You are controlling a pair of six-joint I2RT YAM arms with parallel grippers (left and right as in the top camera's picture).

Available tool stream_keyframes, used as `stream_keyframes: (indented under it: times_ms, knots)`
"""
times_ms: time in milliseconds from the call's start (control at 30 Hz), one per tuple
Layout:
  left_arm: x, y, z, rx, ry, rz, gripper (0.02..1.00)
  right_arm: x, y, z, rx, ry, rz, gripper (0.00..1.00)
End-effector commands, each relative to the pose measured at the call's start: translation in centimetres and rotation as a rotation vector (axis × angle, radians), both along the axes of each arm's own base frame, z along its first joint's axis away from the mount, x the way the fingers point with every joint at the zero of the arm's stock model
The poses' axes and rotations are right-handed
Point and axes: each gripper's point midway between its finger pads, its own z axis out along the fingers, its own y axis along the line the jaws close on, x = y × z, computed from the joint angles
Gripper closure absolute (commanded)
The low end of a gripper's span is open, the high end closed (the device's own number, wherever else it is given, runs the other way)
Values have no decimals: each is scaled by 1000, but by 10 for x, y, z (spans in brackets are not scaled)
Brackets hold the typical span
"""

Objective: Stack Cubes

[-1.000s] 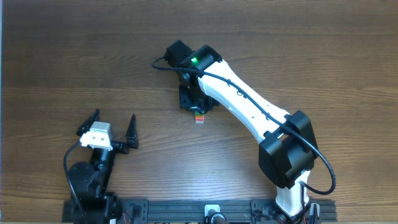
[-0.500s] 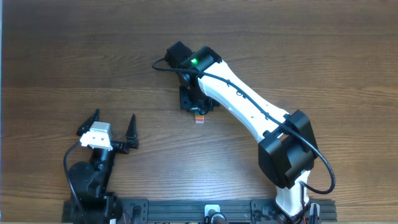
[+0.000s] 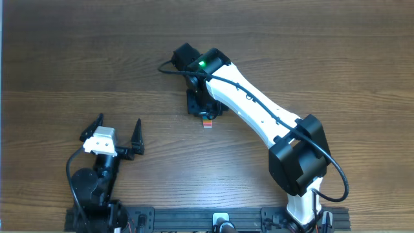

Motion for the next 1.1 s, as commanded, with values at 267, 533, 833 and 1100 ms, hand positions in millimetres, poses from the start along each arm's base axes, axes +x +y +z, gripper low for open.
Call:
stream_keyframes:
  times_ms: [267, 533, 833, 1100]
  knots:
    - [0, 0, -1, 14, -1, -2, 18, -3, 1, -7, -6, 18, 11, 695]
    - [0, 0, -1, 14, -1, -2, 18, -3, 1, -7, -6, 18, 11, 625]
    - [0, 0, -1, 14, -1, -2, 18, -3, 1, -7, -6, 18, 11, 566]
    - [0, 0, -1, 14, -1, -2, 18, -3, 1, -7, -5, 17, 11, 314]
